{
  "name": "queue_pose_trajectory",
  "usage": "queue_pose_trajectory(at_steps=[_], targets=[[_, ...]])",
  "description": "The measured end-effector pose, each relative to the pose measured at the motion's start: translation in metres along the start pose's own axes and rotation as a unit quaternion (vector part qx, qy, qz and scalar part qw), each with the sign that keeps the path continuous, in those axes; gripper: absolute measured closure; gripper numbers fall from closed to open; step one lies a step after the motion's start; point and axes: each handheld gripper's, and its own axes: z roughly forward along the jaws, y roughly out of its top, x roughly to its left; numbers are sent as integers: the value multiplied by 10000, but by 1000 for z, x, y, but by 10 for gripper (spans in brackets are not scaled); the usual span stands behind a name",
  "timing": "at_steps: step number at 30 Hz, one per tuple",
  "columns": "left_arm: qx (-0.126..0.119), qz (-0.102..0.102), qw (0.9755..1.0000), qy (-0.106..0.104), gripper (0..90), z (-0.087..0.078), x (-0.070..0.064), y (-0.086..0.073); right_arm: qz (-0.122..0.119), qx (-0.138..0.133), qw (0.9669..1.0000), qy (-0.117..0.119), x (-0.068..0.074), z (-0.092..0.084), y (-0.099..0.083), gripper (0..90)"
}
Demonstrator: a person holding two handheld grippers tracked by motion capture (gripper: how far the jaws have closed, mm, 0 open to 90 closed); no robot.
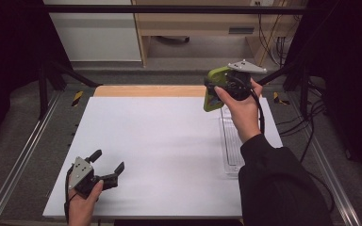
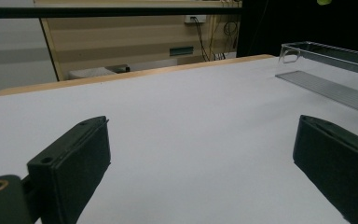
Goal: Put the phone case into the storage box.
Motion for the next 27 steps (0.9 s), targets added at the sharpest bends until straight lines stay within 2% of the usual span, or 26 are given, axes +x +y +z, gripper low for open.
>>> queue_pose_trajectory(at_steps=[14, 27], targets=[[7, 2, 10000, -21, 35, 1, 0, -1, 83, 47, 9989, -448, -35, 4, -7, 165], [4, 22, 10000, -55, 34, 1, 0, -1, 115, 108, 9977, -652, -47, 6, -18, 164]])
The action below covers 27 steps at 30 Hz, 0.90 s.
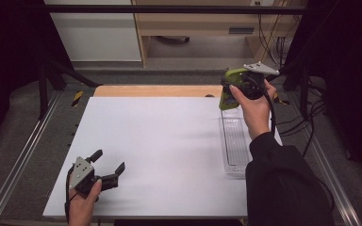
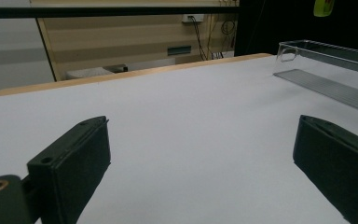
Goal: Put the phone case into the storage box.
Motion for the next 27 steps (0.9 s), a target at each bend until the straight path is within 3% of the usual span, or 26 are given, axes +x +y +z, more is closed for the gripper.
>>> queue_pose_trajectory(at_steps=[13, 27], targets=[[10, 29, 10000, -5, 35, 1, -1, 0, 197, 20, 9997, -141, -11, 2, -11, 164], [-6, 40, 10000, -24, 34, 0, -1, 0, 199, 86, 9993, -294, -18, 6, -23, 165]])
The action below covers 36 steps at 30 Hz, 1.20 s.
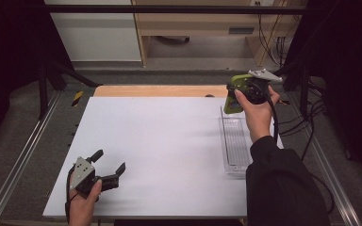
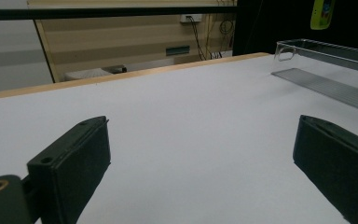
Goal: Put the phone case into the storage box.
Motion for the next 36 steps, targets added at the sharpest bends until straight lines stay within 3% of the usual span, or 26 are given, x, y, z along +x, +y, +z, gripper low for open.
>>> queue_pose_trajectory(at_steps=[14, 36], targets=[[10, 18, 10000, -24, 34, 0, 0, 0, 53, -3, 9997, -222, -5, 5, -9, 164], [-51, 33, 9999, -80, 31, -1, 0, 1, 133, 140, 9977, -646, -6, 35, -34, 164]])
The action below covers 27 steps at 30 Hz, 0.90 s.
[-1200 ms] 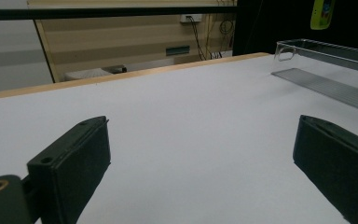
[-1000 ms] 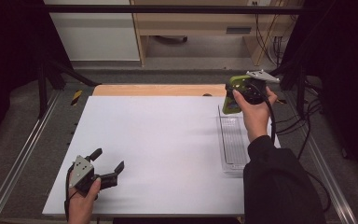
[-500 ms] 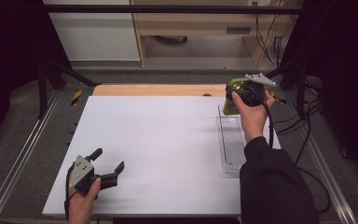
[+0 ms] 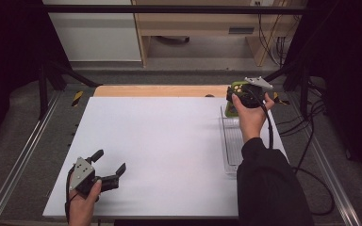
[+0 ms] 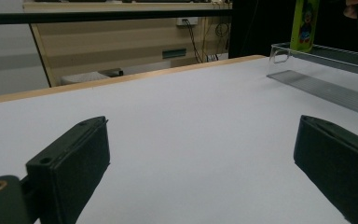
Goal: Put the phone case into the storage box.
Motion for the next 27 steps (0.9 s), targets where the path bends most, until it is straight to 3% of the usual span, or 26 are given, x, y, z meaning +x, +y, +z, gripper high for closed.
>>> queue_pose_trajectory(at_steps=[8, 14, 27], targets=[[2, 6, 10000, -45, 30, 0, -1, 0, -39, 66, 9999, -94, 4, 10, -7, 164], [-46, -90, 9999, -3, 31, -2, 3, 0, 88, 69, 9998, -140, 2, 17, -15, 164], [-27, -72, 10000, -25, 31, -1, 2, 0, 146, 105, 9996, -201, 1, 28, -27, 163]])
